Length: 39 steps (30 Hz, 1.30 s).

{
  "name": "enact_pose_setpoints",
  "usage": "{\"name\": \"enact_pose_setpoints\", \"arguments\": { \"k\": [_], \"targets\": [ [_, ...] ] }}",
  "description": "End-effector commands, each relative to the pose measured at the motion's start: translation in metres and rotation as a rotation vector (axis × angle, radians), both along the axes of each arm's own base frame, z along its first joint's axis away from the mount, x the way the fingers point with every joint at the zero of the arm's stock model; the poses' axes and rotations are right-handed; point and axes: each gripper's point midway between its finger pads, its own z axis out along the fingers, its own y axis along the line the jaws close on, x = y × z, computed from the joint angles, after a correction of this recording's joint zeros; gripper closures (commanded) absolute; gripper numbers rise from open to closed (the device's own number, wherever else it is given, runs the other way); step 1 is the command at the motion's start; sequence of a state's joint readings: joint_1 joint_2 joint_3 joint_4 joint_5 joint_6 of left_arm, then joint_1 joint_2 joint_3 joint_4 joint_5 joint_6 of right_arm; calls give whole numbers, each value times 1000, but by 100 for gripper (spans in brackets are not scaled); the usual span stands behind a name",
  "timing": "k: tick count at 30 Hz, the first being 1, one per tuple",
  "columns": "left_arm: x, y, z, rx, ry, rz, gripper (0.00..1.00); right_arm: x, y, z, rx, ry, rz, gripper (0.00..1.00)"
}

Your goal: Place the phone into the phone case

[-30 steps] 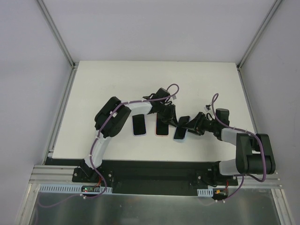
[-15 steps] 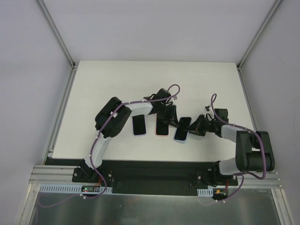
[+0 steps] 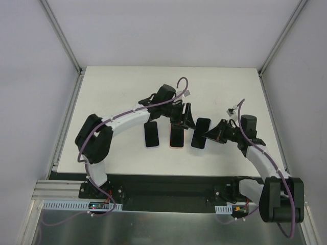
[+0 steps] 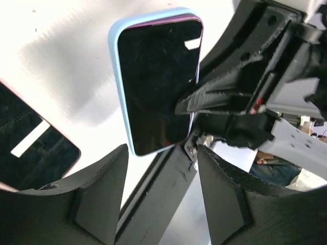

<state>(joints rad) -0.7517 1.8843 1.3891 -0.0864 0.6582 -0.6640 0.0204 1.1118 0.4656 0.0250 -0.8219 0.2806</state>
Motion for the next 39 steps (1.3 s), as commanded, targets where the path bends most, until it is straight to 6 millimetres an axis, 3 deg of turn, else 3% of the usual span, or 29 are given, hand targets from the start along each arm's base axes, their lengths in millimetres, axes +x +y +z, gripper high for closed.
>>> {"name": "enact_pose_setpoints", "arguments": {
  "k": [1,6,13,21,27,29,30,33,35,39],
  "targets": [
    [-21,29,27,-53,-69,-72,43,-13,15,63,116,-196,97,99],
    [-47,36,48,-172,-99,-171,34,-28,17,100,153,-304,109,97],
    [-66,25,88,-395,-133,-287,33,-45,24,118,198,-336,152,96],
    [-78,11,92,-472,-55,-335,38,-56,29,138,234,-367,154,95],
    [-78,5,108,-551,-30,-342,58,-58,31,139,247,-347,147,87],
    [-79,5,120,-587,-29,-345,69,-58,30,136,249,-333,143,84],
    [-79,4,123,-594,-27,-343,80,-59,31,137,249,-335,142,82],
    [-78,4,130,-604,-34,-342,94,-59,30,134,250,-330,129,62],
    [-74,5,132,-607,-41,-336,100,-58,28,128,234,-305,104,39],
    [-63,3,142,-616,-61,-306,100,-61,27,117,222,-279,96,33]
  ]
}}
